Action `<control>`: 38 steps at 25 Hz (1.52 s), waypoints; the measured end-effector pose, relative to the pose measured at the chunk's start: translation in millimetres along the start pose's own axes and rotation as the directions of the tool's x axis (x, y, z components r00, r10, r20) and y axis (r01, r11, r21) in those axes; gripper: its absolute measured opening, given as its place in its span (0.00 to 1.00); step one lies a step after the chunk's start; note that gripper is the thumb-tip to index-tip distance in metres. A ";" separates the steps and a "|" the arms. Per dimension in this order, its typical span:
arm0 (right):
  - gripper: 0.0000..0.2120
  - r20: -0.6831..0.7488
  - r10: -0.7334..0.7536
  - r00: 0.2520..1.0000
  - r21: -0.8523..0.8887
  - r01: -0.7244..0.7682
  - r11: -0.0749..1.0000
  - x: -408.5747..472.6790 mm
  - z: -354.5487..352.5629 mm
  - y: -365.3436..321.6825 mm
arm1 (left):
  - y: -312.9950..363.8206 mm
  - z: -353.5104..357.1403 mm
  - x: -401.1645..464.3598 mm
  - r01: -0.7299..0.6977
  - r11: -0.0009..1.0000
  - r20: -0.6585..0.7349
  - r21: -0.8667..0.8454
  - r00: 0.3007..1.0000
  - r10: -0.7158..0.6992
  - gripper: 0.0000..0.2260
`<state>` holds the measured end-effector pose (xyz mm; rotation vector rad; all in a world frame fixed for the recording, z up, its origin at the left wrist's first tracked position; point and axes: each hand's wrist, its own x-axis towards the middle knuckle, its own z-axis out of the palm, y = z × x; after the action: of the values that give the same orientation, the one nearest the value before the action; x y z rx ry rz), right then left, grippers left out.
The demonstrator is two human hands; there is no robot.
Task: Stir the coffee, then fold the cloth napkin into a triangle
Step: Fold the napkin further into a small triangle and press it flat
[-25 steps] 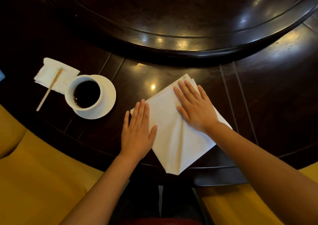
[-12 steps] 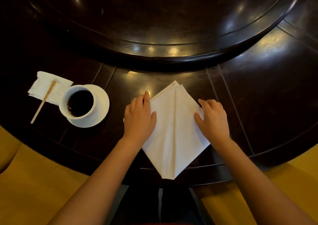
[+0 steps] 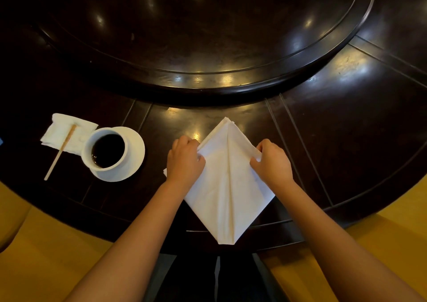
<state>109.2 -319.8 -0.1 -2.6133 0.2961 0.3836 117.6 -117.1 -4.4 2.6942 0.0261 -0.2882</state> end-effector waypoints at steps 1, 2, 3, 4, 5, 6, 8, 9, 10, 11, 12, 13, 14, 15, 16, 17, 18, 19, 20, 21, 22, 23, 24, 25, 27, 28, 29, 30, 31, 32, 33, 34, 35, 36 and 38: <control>0.12 0.026 0.018 0.999 0.028 -0.019 0.999 -0.6 -0.6 -0.6 | -0.4 -1.8 0.1 -0.001 0.999 0.024 -0.032 1.000 0.002 0.07; 0.13 0.063 0.040 0.997 0.041 -0.042 0.998 -0.7 -1.5 -0.3 | -1.3 -3.8 1.0 0.015 0.997 0.060 -0.072 0.998 -0.011 0.06; 0.13 0.104 0.056 0.993 0.040 -0.061 0.997 -0.1 -3.2 0.2 | -2.7 -6.3 2.1 0.047 0.992 0.108 -0.114 0.994 -0.034 0.05; 0.10 0.137 0.065 0.988 0.034 -0.070 0.997 0.7 -5.4 0.9 | -4.3 -9.0 3.4 0.090 0.984 0.163 -0.157 0.985 -0.064 0.04; 0.07 0.160 0.071 0.984 0.040 -0.079 0.996 1.7 -8.5 0.9 | -5.8 -12.9 4.8 0.132 0.970 0.207 -0.203 0.974 -0.090 0.05; 0.06 0.173 0.078 0.982 0.068 -0.091 0.994 2.6 -11.9 0.7 | -7.7 -16.9 6.4 0.161 0.956 0.237 -0.247 0.966 -0.101 0.06; 0.06 0.171 0.092 0.981 0.175 -0.122 0.977 5.1 -20.7 0.7 | -9.8 -25.9 9.5 0.155 0.943 0.247 -0.294 0.966 -0.082 0.06; 0.06 0.166 0.091 0.982 0.238 -0.129 0.963 6.0 -26.4 0.2 | -10.3 -30.8 10.6 0.141 0.943 0.239 -0.302 0.969 -0.068 0.05; 0.05 0.159 0.079 0.984 0.293 -0.124 0.948 6.8 -33.6 -1.5 | -9.7 -37.0 12.1 0.133 0.941 0.227 -0.312 0.972 -0.062 0.04; 0.04 0.147 0.060 0.987 0.334 -0.107 0.936 8.1 -41.3 -3.4 | -8.4 -44.0 14.5 0.133 0.935 0.214 -0.329 0.975 -0.064 0.03; 0.04 0.123 0.036 0.992 0.363 -0.079 0.929 9.2 -49.5 -6.2 | -5.8 -51.9 17.5 0.133 0.927 0.195 -0.352 0.979 -0.066 0.03; 0.03 0.080 0.012 0.997 0.386 -0.042 0.921 10.2 -59.6 -10.3 | -1.8 -61.4 20.5 0.118 0.918 0.161 -0.379 0.985 -0.060 0.04; 0.03 0.017 -0.010 1.000 0.409 0.002 0.912 11.2 -71.3 -15.3 | 4.0 -72.1 23.3 0.082 0.910 0.109 -0.407 0.993 -0.040 0.06; 0.03 -0.059 -0.033 0.998 0.431 0.055 0.901 12.0 -84.2 -21.1 | 11.1 -84.1 25.4 0.031 0.896 0.041 -0.443 0.999 -0.014 0.07; 0.03 -0.139 -0.058 0.989 0.449 0.115 0.886 12.3 -98.4 -27.6 | 18.7 -97.1 26.8 -0.029 0.875 -0.035 -0.484 0.999 0.014 0.08; 0.03 -0.213 -0.082 0.973 0.462 0.175 0.869 11.6 -112.3 -33.9 | 25.9 -110.1 27.2 -0.095 0.849 -0.114 -0.520 0.993 0.041 0.09; 0.04 -0.278 -0.107 0.955 0.474 0.234 0.849 10.1 -125.8 -39.3 | 32.2 -122.7 26.2 -0.169 0.825 -0.194 -0.539 0.978 0.073 0.08; 0.04 -0.331 -0.132 0.934 0.480 0.288 0.829 7.3 -137.4 -42.6 | 37.7 -133.5 23.5 -0.244 0.816 -0.270 -0.525 0.956 0.113 0.07; 0.04 -0.378 -0.158 0.912 0.473 0.337 0.814 2.6 -147.4 -44.6 | 42.5 -142.5 19.1 -0.321 0.823 -0.344 -0.469 0.924 0.165 0.05; 0.05 -0.412 -0.185 0.892 0.455 0.378 0.806 -4.2 -154.5 -44.8 | 45.0 -148.0 12.8 -0.396 0.836 -0.411 -0.380 0.882 0.231 0.03; 0.05 -0.433 -0.222 0.874 0.426 0.415 0.804 -12.5 -158.3 -43.0 | 45.1 -149.6 4.9 -0.463 0.839 -0.455 -0.286 0.836 0.306 0.01; 0.06 -0.442 -0.284 0.851 0.369 0.461 0.807 -21.6 -158.5 -37.9 | 42.4 -146.4 -4.6 -0.513 0.831 -0.466 -0.215 0.802 0.374 0.02; 0.08 -0.424 -0.375 0.824 0.281 0.513 0.811 -30.3 -153.9 -28.6 | 36.2 -138.5 -15.3 -0.547 0.818 -0.433 -0.180 0.790 0.433 0.04; 0.10 -0.356 -0.463 0.812 0.180 0.545 0.819 -38.2 -144.8 -15.1 | 26.4 -126.4 -26.1 -0.562 0.810 -0.358 -0.168 0.800 0.481 0.07; 0.13 -0.100 -0.501 0.860 0.026 0.505 0.863 -55.5 -116.2 15.1 | 3.8 -96.1 -50.3 -0.518 0.843 -0.146 -0.144 0.854 0.500 0.13; 0.15 0.001 -0.465 0.886 -0.016 0.464 0.885 -64.0 -99.4 27.7 | -6.0 -80.6 -61.2 -0.476 0.872 -0.056 -0.115 0.879 0.473 0.17; 0.17 0.044 -0.436 0.899 -0.028 0.437 0.899 -70.5 -81.9 36.8 | -13.2 -65.4 -68.0 -0.441 0.893 -0.015 -0.087 0.897 0.441 0.21; 0.18 0.045 -0.424 0.905 -0.026 0.425 0.905 -72.7 -63.7 41.5 | -15.9 -50.3 -70.2 -0.408 0.910 -0.015 -0.068 0.913 0.408 0.23; 0.19 0.033 -0.423 0.905 -0.032 0.424 0.905 -72.1 -46.4 40.7 | -12.8 -36.8 -69.7 -0.373 0.926 -0.027 -0.050 0.928 0.372 0.24; 0.20 0.017 -0.429 0.903 -0.050 0.430 0.902 -67.4 -30.0 35.2 | -5.5 -24.2 -66.0 -0.333 0.942 -0.033 -0.031 0.943 0.332 0.25; 0.22 0.003 -0.436 0.900 -0.082 0.435 0.897 -58.5 -15.0 26.1 | 3.7 -11.1 -58.5 -0.297 0.955 -0.032 0.002 0.954 0.297 0.25; 0.23 -0.007 -0.441 0.897 -0.119 0.437 0.891 -47.8 -1.6 15.0 | 14.0 1.1 -49.3 -0.274 0.960 -0.026 0.060 0.961 0.276 0.26; 0.24 -0.007 -0.442 0.897 -0.151 0.436 0.887 -36.5 11.5 4.8 | 23.0 14.8 -39.9 -0.254 0.956 -0.016 0.144 0.966 0.259 0.26; 0.25 0.003 -0.436 0.900 -0.171 0.430 0.886 -25.3 23.0 -3.4 | 30.0 27.9 -30.9 -0.234 0.943 -0.012 0.237 0.970 0.244 0.26; 0.25 0.056 -0.428 0.902 -0.199 0.430 0.881 -6.0 39.3 -9.4 | 35.3 48.4 -15.5 -0.197 0.902 0.023 0.383 0.979 0.204 0.27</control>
<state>97.7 -291.7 -27.5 -2.7744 -0.3481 0.2823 95.1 -168.9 -29.5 3.0559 -0.3358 -0.2235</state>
